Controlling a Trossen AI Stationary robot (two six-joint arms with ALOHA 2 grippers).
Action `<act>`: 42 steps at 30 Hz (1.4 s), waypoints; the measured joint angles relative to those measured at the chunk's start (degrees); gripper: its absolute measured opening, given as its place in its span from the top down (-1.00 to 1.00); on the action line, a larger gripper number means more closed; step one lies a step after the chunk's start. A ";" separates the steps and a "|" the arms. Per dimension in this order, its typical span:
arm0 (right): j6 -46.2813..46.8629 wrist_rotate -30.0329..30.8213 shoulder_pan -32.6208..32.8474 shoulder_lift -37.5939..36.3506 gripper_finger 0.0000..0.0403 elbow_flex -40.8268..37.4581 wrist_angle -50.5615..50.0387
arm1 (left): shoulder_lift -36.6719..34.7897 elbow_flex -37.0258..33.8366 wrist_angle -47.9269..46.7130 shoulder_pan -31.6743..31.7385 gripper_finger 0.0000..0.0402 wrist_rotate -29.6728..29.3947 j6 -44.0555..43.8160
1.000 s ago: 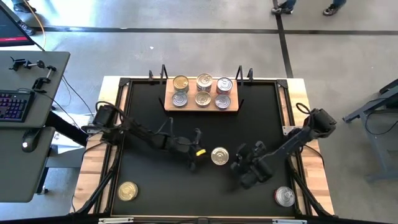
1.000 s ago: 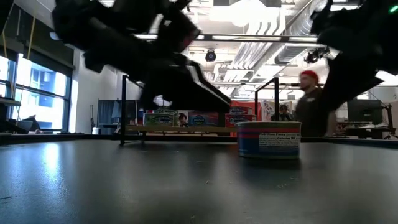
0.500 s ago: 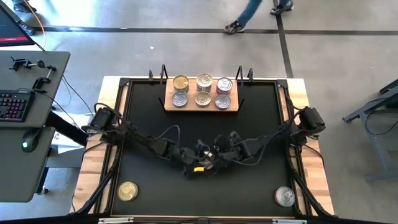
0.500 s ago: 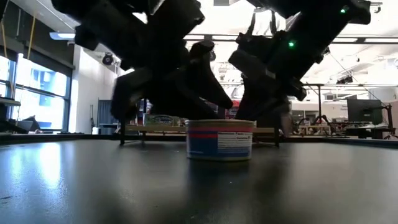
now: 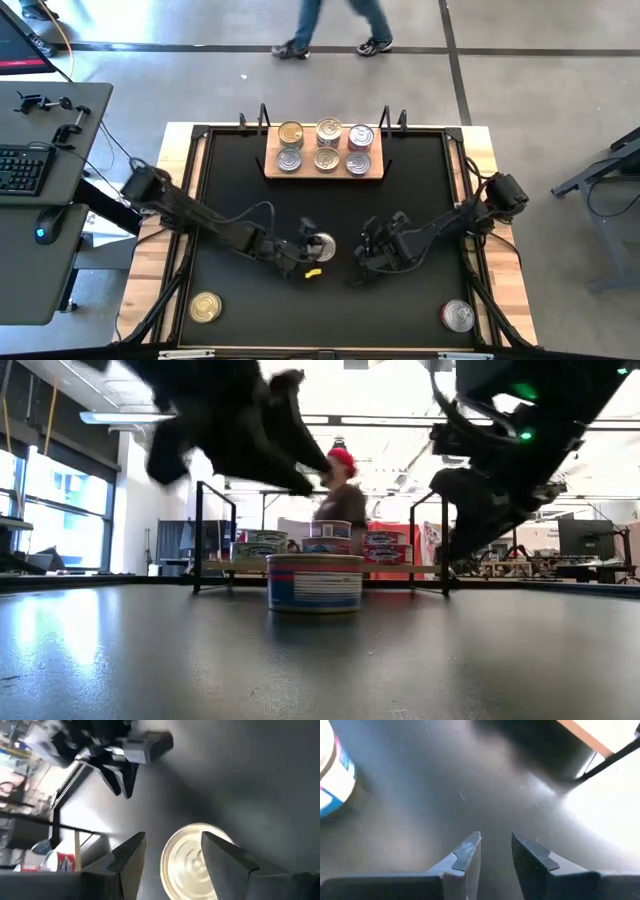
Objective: Stack canned seafood by type on shelf
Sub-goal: Stack the blue-tuna can on top of the blue-pink tuna can on the shelf
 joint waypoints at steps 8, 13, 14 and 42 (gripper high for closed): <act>1.32 4.69 3.18 0.02 0.50 0.00 0.66 | 0.36 -1.36 -8.18 0.23 0.07 8.07 -5.66; 0.65 5.56 3.73 0.02 0.50 -0.02 0.57 | 5.71 -2.30 -5.42 1.21 0.10 5.34 -4.58; 0.18 5.55 3.73 0.02 0.50 -0.02 0.53 | 6.65 -2.29 -4.79 1.45 0.14 3.93 -4.65; 11.90 5.43 14.45 0.02 0.50 -0.02 -11.67 | 1.55 3.08 -12.03 1.90 1.00 -2.77 -1.78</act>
